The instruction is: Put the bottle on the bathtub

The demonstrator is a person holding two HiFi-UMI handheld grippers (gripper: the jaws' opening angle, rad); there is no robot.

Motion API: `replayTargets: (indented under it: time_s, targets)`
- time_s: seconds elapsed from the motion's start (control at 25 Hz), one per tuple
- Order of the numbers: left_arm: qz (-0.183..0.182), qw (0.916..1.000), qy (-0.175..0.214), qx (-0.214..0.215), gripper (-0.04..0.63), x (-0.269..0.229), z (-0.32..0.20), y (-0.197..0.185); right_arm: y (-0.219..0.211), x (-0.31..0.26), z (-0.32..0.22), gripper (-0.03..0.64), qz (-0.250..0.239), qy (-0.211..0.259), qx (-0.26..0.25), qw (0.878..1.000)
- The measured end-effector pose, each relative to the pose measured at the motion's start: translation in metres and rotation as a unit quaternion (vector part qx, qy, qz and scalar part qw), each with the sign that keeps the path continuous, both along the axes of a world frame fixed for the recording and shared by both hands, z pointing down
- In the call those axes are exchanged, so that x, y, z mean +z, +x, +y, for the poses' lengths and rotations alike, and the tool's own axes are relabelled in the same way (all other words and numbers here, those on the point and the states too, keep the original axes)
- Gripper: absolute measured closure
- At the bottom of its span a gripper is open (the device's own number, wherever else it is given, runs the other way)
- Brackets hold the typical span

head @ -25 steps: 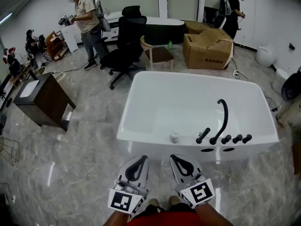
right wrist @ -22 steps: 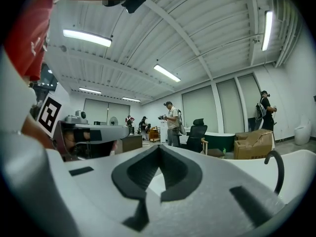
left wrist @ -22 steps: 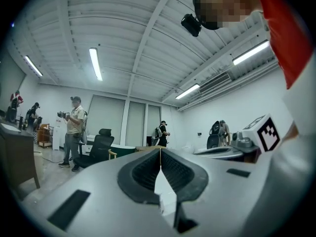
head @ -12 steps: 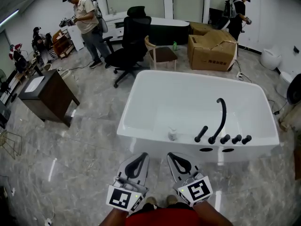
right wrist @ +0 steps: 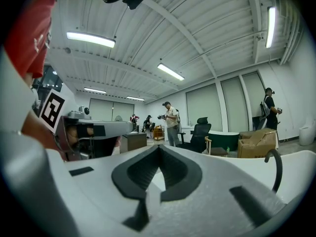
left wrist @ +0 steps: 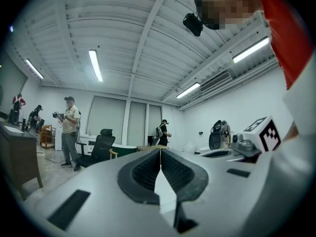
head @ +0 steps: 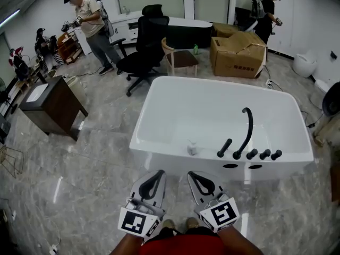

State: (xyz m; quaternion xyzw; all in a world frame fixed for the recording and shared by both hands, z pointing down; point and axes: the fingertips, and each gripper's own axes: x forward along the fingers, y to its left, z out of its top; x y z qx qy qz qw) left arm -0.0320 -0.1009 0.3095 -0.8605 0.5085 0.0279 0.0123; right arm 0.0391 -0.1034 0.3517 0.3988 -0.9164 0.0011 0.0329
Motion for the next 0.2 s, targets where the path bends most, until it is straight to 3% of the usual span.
replayTargets:
  time_s: [0.2]
  targets:
    - [0.001,1.0000,-0.002,0.001,0.583,-0.0002,0.0024,0.0015,0.0020,0.0014,0.0030,0.612,0.003,-0.004,0.002,1.000]
